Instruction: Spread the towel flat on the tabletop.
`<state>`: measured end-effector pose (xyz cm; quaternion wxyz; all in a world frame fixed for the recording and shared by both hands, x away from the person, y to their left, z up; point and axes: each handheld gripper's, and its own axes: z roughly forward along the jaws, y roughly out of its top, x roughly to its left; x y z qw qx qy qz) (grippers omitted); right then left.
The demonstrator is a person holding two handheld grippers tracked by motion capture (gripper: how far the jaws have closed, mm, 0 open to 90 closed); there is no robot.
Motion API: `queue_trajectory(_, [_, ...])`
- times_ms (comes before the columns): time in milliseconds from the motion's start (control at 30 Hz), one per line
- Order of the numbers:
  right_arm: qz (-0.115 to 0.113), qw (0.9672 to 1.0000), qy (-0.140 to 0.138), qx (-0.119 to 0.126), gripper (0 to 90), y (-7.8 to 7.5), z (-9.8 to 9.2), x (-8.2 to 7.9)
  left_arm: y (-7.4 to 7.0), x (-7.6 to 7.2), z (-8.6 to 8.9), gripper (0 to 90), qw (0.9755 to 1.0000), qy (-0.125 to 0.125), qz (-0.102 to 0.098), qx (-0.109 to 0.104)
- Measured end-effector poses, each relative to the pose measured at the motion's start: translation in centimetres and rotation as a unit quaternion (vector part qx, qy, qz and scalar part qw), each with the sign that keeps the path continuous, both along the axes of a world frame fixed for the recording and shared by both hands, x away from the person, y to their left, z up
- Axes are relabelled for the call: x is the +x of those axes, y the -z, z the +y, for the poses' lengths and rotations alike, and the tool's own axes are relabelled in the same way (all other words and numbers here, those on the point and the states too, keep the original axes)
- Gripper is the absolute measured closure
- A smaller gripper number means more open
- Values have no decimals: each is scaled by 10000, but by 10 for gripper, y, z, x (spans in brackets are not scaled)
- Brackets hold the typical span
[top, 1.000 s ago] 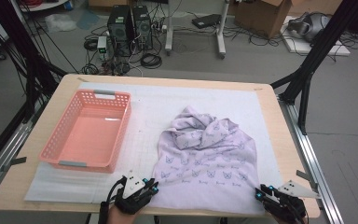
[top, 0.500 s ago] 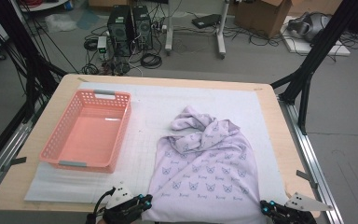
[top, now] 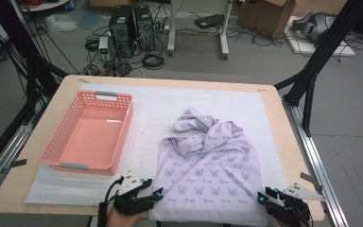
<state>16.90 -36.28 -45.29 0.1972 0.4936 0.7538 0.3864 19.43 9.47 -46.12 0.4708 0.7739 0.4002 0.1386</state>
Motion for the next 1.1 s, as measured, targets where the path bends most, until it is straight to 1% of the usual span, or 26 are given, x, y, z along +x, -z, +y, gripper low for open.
queue_trajectory(33, [1,10000,30,-37,678,0,-1,0,0,-1,-2,504,9999,-44,-66,124])
queue_trajectory(67, [33,10000,42,-51,766,-1,-2,0,0,-2,-2,566,9994,-117,-167,286])
queue_trajectory(100, [85,10000,-20,26,862,-1,-4,0,0,-3,-1,670,9991,-125,-219,331])
queue_trajectory(133, [159,9997,-81,136,869,-1,-6,0,-1,-3,2,746,9996,-114,-108,252])
queue_trajectory(167, [179,9997,-83,162,875,-1,-7,-1,-2,-4,5,845,9998,-93,32,149])
queue_trajectory(233, [262,9994,-168,166,880,-3,-7,-2,-4,-8,8,857,9998,-20,191,107])
queue_trajectory(267, [324,9992,-198,156,881,-4,-7,-5,-4,-12,11,859,9997,21,228,99])
queue_trajectory(300, [326,9990,-273,116,881,-5,-8,-8,-5,-16,14,860,9996,72,273,95])
queue_trajectory(400, [368,9984,-435,42,882,-10,-10,-23,-9,-29,23,860,9994,134,311,93])
queue_trajectory(467, [391,9981,-474,14,882,-12,-11,-31,-10,-35,27,856,9993,221,306,47])
queue_trajectory(533, [410,9980,-475,53,876,-12,-12,-34,-9,-38,26,830,9993,310,214,74])
queue_trajectory(567, [397,9982,-449,74,866,-12,-12,-34,-9,-37,25,792,9994,303,134,51])
queue_trajectory(600, [391,9982,-436,124,805,-11,-12,-33,-9,-34,24,711,9996,270,57,17])
queue_trajectory(633, [339,9983,-429,193,723,-11,-11,-31,-9,-31,23,660,9997,238,6,-40])
queue_trajectory(667, [323,9985,-374,245,696,-11,-11,-29,-9,-27,22,628,9998,185,-52,-104])
queue_trajectory(700, [288,9986,-347,276,678,-11,-10,-27,-10,-23,21,576,9997,128,-120,-151])
queue_trajectory(733, [255,9988,-300,290,666,-11,-10,-25,-10,-19,20,549,9997,77,-143,-189])
queue_trajectory(767, [237,9990,-252,291,657,-11,-9,-23,-10,-13,19,545,9996,35,-181,-207])
queue_trajectory(800, [166,9994,-184,242,656,-11,-9,-19,-10,-8,19,527,9996,-12,-220,-190])
queue_trajectory(867, [125,9997,-71,192,657,-11,-8,-12,-9,4,17,506,9995,-146,-199,-198])
queue_trajectory(933, [120,9999,18,114,663,-10,-7,-6,-9,15,16,471,9994,-271,-125,-194])
queue_trajectory(1000, [127,9999,48,23,666,-9,-5,-1,-6,24,13,473,9995,-268,57,-127])
queue_trajectory(1033, [143,9999,64,-21,665,-8,-4,2,-3,27,10,475,9996,-192,192,-73])
queue_trajectory(1067, [163,9998,60,-63,664,-6,-3,5,-3,27,7,483,9998,-143,132,75])
queue_trajectory(1100, [187,9998,58,-103,689,-4,-3,7,-4,26,4,491,9996,-124,86,233])
